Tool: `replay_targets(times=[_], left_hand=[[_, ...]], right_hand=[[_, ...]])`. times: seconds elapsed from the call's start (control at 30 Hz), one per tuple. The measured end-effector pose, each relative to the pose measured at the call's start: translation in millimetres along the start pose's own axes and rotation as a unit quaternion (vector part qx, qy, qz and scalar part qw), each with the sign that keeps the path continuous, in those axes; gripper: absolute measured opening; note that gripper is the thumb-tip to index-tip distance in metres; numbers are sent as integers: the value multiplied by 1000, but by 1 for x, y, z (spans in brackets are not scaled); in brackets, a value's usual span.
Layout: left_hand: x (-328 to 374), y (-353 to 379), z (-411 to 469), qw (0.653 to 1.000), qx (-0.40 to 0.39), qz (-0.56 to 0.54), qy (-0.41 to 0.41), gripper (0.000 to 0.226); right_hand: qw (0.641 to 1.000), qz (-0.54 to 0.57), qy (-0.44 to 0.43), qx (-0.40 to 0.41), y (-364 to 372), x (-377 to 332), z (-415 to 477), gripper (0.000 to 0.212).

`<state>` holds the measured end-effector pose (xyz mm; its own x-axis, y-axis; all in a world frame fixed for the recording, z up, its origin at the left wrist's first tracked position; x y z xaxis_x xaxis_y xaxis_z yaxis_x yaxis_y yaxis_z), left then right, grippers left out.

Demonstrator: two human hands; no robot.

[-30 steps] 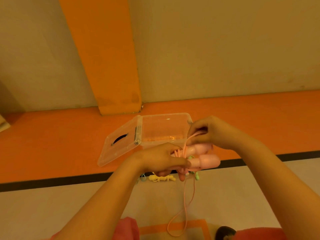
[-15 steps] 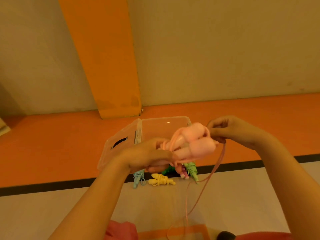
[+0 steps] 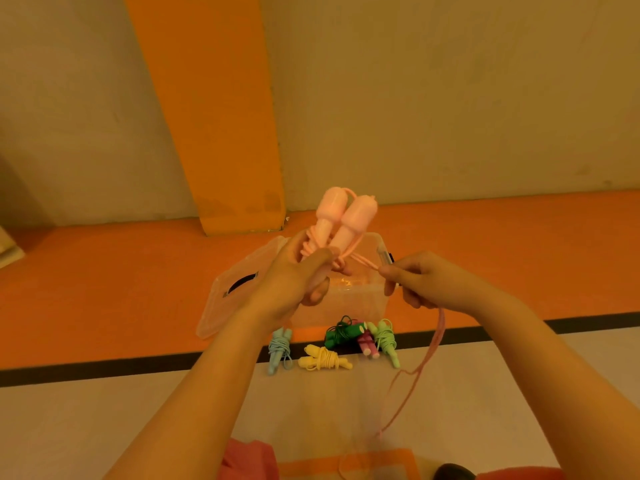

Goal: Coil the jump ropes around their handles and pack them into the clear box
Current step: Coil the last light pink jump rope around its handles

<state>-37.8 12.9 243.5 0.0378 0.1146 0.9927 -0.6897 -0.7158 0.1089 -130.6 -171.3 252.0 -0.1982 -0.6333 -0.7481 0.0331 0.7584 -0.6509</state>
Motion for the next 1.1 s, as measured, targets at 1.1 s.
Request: replay_targets(times=[1.1], left_hand=[[-28,30,-20,871,-170,449,-101,54]], right_hand=[[956,-110,-234,140,-2,-22,-10,6]])
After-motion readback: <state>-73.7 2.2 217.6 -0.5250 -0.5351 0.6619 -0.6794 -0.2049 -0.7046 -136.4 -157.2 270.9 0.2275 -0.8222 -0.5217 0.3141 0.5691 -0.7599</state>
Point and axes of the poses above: each hand's wrist, its own z-axis towards the middle knuckle, its own y-axis out of the palm, x = y × z, the point moved 2 cm from there along z, towards the middle knuckle, and after that the axes turned 2 degrees about z, right-handed, at the moved point
